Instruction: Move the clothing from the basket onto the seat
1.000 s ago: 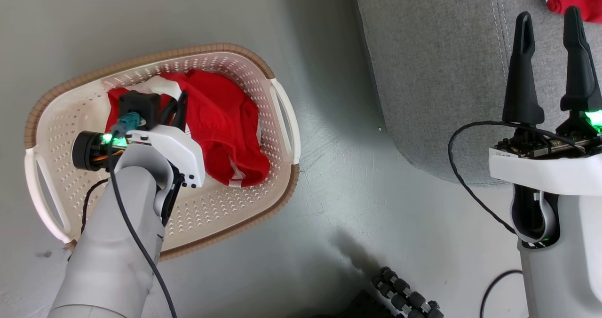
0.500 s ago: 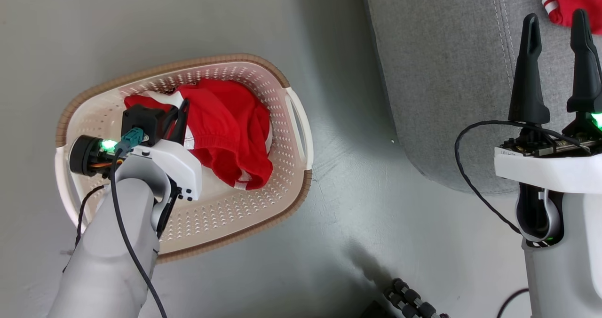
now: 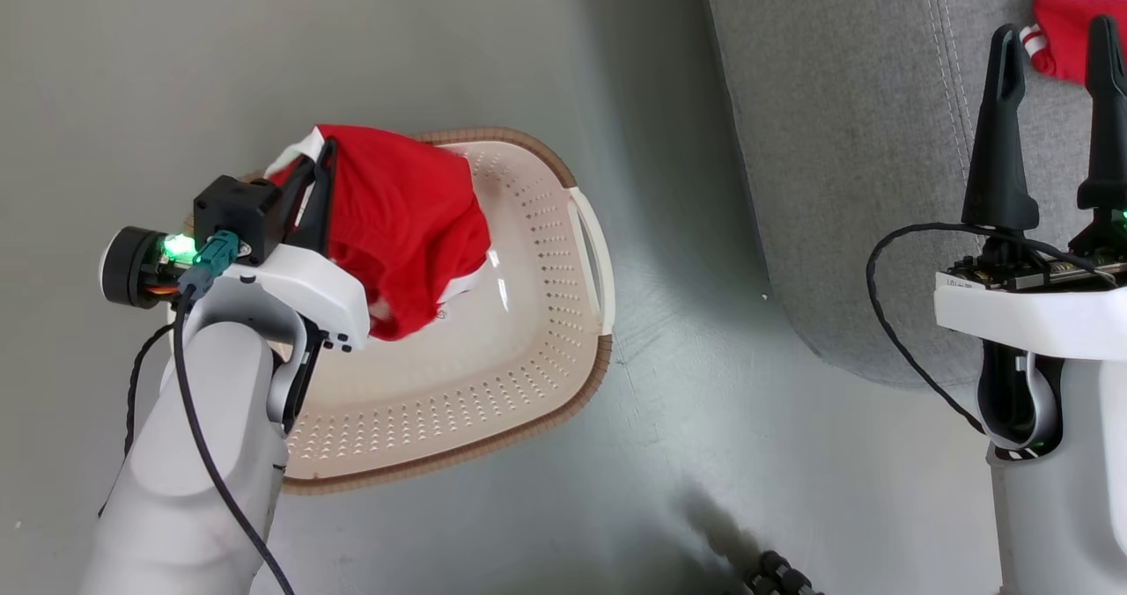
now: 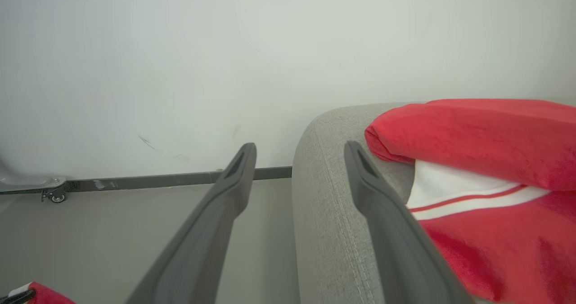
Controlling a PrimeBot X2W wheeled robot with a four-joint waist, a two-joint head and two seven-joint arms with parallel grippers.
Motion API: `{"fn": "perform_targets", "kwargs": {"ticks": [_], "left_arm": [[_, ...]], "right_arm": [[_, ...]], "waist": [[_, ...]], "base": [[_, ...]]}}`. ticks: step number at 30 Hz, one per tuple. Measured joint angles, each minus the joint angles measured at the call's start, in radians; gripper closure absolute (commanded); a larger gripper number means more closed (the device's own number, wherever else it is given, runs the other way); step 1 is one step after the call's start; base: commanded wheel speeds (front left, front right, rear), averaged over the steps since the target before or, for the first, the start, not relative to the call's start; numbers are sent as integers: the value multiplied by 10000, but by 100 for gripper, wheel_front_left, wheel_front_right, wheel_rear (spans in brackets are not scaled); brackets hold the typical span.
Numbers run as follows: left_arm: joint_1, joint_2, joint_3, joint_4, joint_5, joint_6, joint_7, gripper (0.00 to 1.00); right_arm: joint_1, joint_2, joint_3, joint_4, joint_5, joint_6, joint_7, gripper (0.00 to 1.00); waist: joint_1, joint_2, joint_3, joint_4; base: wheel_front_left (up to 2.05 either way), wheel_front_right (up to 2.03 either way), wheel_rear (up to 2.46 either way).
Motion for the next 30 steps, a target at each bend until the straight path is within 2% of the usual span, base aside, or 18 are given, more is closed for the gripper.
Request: {"fn": "perform_targets", "kwargs": {"ticks": [14,30], "left_arm": [[832,140,211,-2792,314,391,-25,100],[1854,146,428,-4775,374,616,-82,100]], "right_arm": [[-203,-23,10,56,-662,-2,0,0],[-180,-50,67,318,-1162,-2,-2,0]], "waist": [[0,0,-1004,686],[0,0,-2473,1416]], "base": [[0,0,0],[0,0,0]]}}
